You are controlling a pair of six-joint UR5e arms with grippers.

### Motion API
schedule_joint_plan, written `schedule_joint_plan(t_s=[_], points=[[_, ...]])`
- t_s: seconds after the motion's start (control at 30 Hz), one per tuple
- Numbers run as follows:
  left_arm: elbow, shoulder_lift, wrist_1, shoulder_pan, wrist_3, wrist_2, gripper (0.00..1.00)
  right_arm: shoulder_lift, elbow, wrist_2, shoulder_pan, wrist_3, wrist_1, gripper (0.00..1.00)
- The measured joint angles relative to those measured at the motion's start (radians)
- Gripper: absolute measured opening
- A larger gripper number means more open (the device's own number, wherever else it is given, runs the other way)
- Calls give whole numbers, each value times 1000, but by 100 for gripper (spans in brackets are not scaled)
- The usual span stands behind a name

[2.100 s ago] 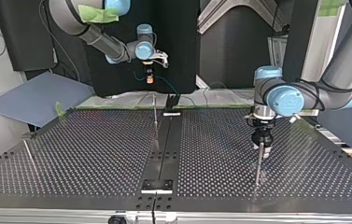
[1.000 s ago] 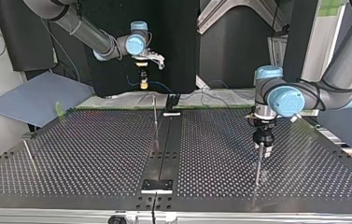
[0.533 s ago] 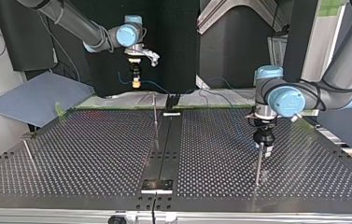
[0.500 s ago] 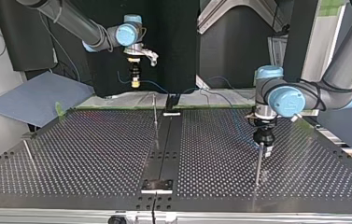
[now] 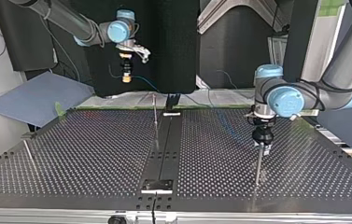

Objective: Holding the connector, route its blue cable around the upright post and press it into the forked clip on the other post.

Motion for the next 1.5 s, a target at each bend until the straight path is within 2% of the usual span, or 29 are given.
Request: schedule_joint_plan(t_s=[0.33,0.47,0.63,0.8,0.97,1.27,1.5], points=[[0,5,-68,-15,-8,1,100,0,0,-17,-24,-1,-17,0],[-2,17,-100,-14,-42,1,100,0,0,-34,-31,-3,-21,0],[-23,51,-110,-7,-90,0,100,0,0,-53,-37,-4,-24,0],[-47,101,-107,-1,-143,2,100,0,0,-59,-41,-5,-24,0],[-56,153,-145,3,-179,1,100,0,0,-65,-43,-4,-26,0],[-105,228,-171,20,-181,0,100,0,0,-70,-43,-5,-25,0],[-137,292,-193,41,-150,-18,100,0,0,-71,-44,-5,-21,0]])
